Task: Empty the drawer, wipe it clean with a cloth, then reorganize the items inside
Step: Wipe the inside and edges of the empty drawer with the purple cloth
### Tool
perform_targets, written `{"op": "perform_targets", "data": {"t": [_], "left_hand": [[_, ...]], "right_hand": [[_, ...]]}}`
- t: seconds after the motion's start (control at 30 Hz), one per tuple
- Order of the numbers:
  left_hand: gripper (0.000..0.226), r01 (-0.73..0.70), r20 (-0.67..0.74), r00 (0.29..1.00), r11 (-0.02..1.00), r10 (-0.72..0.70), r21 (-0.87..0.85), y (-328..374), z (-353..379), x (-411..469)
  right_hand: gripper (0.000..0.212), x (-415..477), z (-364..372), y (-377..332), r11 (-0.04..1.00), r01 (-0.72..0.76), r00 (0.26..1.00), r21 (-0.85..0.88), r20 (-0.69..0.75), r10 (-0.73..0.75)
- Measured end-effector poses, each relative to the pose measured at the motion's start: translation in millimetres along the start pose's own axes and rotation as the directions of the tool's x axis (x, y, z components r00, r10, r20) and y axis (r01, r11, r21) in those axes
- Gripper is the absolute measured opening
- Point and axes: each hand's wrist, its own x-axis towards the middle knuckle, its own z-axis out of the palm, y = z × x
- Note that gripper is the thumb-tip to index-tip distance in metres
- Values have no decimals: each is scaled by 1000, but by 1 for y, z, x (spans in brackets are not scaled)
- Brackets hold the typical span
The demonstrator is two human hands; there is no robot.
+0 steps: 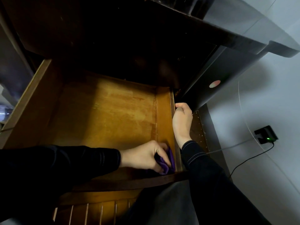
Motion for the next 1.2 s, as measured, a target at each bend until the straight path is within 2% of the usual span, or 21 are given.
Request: {"op": "perform_targets", "data": {"t": [0.07, 0.17, 0.23, 0.33, 0.47, 0.53, 0.63, 0.73, 0.83, 0.93, 1.07, 1.2], "left_hand": [[24, -19, 46, 999, 999, 17, 44, -3, 0, -1], [24, -35, 139, 990, 970, 1, 242, -12, 0, -2], [31, -26, 186, 981, 924, -49, 382, -17, 0, -1], [37, -80, 192, 981, 816, -38, 572, -23, -3, 3], [37, -38, 156, 986, 807, -67, 590, -26, -9, 10], [33, 7, 99, 992, 803, -82, 597, -27, -16, 16], [26, 121, -99, 992, 785, -76, 608, -31, -37, 32], [23, 241, -294, 954, 733, -59, 636, -35, -68, 63], [25, 355, -432, 902, 621, -30, 699, -35, -98, 95], [30, 473, -519, 849, 585, -102, 658, -38, -103, 111], [26, 403, -409, 903, 588, -130, 702, -36, -73, 85], [23, 174, -81, 979, 571, -185, 802, -24, -38, 36]], "right_hand": [[32, 0, 0, -1, 1000, 5, 1000, -2, -6, -5], [32, 1, 0, -2, 1000, 10, 1000, -11, -9, -10], [32, -1, -1, -1, 1000, 15, 1000, -16, -3, -15], [32, -1, -1, 0, 1000, 16, 1000, -12, -7, -16], [31, 1, -1, 1, 1000, 27, 1000, -7, -2, -27], [31, 2, 0, 2, 999, 34, 999, -10, -1, -34], [30, 3, 0, 2, 1000, 31, 1000, 2, 0, -31], [30, 3, -1, 2, 999, 32, 999, 1, 8, -32], [29, 2, -1, 1, 1000, 29, 1000, 7, 11, -29], [27, 1, -1, 0, 999, 33, 999, 4, 6, -34], [27, 2, 0, 0, 1000, 28, 1000, 4, 2, -28], [28, 2, 1, -1, 1000, 21, 1000, -13, 1, -21]]}}
